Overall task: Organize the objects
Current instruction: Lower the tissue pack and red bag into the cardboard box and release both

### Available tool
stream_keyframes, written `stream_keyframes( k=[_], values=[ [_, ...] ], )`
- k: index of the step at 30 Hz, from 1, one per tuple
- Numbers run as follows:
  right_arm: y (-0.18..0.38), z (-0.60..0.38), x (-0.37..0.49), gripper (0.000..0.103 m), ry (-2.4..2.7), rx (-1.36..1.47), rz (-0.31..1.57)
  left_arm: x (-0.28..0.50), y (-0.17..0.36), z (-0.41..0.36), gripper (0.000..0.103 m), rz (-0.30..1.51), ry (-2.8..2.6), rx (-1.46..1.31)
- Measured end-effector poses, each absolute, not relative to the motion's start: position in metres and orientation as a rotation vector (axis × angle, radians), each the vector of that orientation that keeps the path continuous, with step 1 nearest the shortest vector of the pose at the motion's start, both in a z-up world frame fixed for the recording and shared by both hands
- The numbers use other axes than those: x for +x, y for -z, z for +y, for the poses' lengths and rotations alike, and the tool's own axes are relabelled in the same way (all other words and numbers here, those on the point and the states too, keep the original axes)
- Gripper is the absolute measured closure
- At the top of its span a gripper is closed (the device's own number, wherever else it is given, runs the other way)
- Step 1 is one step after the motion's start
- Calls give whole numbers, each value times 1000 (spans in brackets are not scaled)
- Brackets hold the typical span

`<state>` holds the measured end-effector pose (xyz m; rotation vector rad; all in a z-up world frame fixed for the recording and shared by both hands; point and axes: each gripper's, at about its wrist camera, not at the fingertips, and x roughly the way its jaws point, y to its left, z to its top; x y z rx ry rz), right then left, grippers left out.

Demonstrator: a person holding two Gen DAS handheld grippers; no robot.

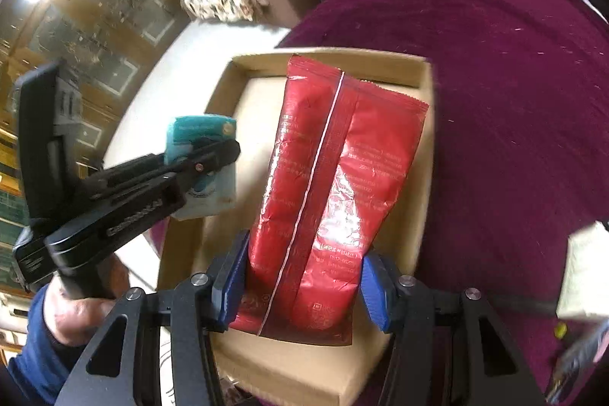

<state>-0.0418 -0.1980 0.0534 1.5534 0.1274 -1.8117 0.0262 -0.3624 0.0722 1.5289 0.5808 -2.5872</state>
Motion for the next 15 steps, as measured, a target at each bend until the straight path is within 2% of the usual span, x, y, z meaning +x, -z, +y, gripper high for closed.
stream_keyframes(
  k=[7, 15],
  values=[
    [-26, -231, -64, 45, 1820, 1594, 220, -5, -54, -382, 90, 572, 2569, 1597],
    [-24, -260, -76, 45, 1847, 1566, 296, -27, -45, -398, 88, 591, 2564, 1638]
  ],
)
